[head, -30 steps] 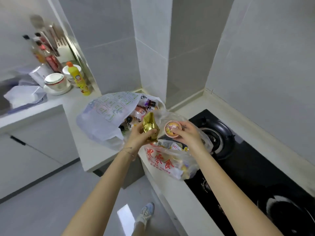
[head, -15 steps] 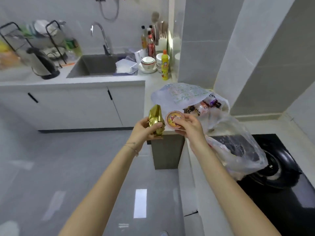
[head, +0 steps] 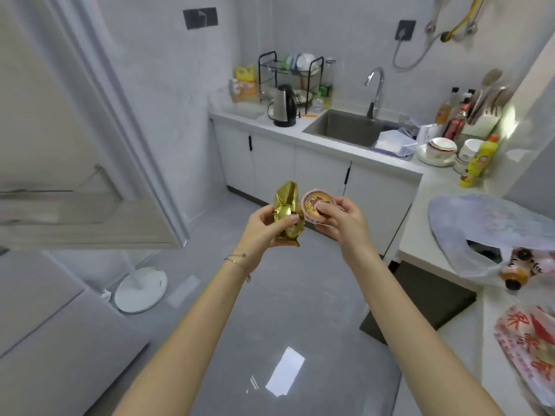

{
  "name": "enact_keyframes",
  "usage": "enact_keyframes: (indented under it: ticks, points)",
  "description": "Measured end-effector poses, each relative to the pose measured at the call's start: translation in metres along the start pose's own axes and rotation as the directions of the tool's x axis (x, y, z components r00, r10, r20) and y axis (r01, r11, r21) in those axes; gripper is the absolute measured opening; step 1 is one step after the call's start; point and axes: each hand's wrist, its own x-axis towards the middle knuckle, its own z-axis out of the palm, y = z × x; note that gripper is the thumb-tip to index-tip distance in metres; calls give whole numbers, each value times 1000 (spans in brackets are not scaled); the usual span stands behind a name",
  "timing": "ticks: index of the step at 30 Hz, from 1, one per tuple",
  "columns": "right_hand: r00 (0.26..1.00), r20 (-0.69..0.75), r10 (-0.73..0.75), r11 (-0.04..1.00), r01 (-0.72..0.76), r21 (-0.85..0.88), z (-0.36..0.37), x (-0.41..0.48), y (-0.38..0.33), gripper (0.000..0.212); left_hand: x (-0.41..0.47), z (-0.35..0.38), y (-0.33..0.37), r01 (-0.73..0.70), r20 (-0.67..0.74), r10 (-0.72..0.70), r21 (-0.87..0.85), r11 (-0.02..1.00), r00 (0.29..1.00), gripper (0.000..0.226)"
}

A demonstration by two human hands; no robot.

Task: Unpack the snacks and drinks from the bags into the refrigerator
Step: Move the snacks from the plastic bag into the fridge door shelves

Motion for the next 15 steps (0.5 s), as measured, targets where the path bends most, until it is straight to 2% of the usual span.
enact_keyframes:
  ticks: [8, 11, 15]
  points:
    - [961, 277, 4, 998, 12, -57, 175, -68, 16, 27, -116, -173, 36, -59, -256, 62, 19, 998, 965, 29]
    - [926, 376, -27, 994, 66, -91, 230, -96, 17, 24, -155, -220, 50, -82, -369, 80, 11, 997, 926, 34]
    - [858, 509, -68, 985, 139, -104, 306, -132, 13, 22, -203, -286, 71, -125, -465, 122, 24, 992, 877, 28]
